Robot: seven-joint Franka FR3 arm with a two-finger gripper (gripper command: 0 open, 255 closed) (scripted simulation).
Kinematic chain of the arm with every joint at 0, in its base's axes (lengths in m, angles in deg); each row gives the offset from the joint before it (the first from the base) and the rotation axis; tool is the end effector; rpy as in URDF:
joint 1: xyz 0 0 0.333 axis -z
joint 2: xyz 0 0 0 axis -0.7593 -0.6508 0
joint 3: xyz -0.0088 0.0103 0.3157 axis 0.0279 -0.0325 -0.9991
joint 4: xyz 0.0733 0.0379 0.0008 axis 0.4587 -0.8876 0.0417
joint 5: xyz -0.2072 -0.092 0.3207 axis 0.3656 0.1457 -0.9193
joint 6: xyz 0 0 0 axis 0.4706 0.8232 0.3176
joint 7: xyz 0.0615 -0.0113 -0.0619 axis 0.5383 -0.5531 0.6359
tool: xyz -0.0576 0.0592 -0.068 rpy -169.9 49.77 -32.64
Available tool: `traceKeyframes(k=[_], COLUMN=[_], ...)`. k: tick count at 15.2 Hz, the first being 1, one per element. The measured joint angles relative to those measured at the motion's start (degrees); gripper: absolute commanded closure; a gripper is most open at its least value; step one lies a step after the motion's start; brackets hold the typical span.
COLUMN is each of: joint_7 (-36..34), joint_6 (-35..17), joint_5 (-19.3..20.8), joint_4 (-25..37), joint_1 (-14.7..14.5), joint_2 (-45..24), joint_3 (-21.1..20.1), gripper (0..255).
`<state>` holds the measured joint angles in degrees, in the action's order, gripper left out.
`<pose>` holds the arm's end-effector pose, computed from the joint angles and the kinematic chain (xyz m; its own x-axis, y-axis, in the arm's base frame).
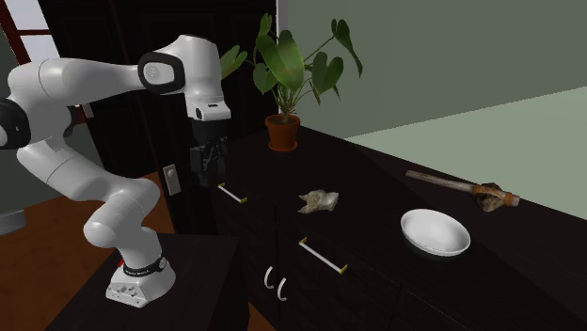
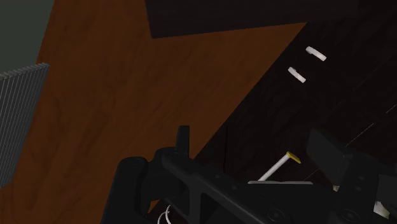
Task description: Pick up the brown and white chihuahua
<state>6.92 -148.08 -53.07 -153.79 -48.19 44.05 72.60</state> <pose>0.2928 0.0102 0.6230 0.9902 -0.1318 0.0470 -0.1379 -0.9766 0.1649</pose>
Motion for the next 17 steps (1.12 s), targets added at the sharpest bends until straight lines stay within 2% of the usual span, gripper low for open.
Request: traceKeyframes(k=[5, 11, 17], joint_7=[-5.0, -15.0, -24.5], joint_6=[-3.0, -8.9, -14.4], joint_5=[-2.3, -6.1, -7.5], joint_4=[-0.2, 1.0, 5.8], joint_1=[0.0, 0.0, 0.7], joint_2=[-3.7, -12.2, -23.5], joint_3=[-2.9, -8.8, -14.0], gripper=[0, 0, 0])
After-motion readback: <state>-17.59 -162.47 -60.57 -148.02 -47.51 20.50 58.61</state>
